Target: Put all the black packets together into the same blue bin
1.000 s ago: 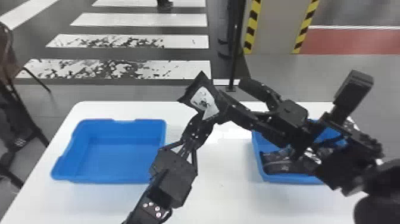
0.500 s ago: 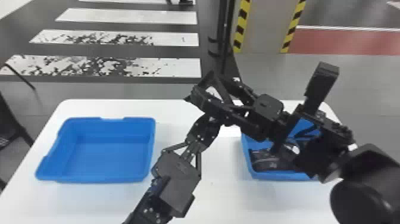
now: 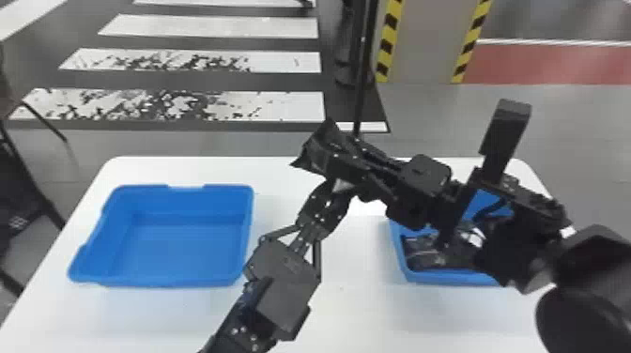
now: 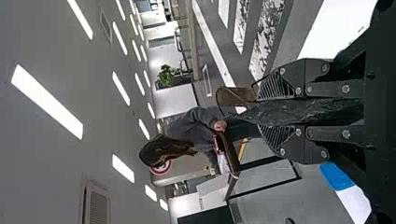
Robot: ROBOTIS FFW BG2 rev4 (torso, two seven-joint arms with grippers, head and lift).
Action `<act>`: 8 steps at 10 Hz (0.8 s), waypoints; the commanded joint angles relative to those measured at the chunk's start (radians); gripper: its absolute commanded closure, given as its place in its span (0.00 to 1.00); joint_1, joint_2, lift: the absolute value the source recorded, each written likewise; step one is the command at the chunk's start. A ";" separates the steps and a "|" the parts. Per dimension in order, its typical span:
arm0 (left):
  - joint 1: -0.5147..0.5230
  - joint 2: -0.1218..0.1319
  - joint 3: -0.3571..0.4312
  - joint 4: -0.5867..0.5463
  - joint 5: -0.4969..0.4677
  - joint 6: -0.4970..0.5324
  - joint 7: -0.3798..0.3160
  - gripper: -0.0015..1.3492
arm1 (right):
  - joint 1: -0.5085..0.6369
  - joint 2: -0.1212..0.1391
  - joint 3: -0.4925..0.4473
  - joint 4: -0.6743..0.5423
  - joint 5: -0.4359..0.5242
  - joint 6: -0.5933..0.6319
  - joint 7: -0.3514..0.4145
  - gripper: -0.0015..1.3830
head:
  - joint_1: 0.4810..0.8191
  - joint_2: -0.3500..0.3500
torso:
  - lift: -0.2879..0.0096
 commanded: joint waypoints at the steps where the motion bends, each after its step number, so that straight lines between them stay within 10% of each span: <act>1: 0.002 -0.002 0.007 0.005 0.002 -0.006 0.000 0.90 | 0.005 0.000 0.000 -0.010 0.009 0.002 0.000 0.80 | 0.63 0.47 | 0.60; 3: 0.007 -0.007 0.018 0.018 0.012 -0.029 0.002 0.90 | 0.012 0.000 -0.002 -0.020 0.015 -0.020 -0.003 0.82 | 0.63 0.48 | 0.60; 5: 0.007 -0.011 0.026 0.042 0.032 -0.056 0.000 0.45 | 0.020 0.000 -0.008 -0.020 0.015 -0.052 -0.008 0.82 | 0.63 0.48 | 0.60; 8: 0.009 -0.019 0.046 0.062 0.068 -0.041 -0.018 0.17 | 0.037 0.006 -0.062 -0.044 0.017 -0.108 -0.023 0.82 | 0.63 0.47 | 0.60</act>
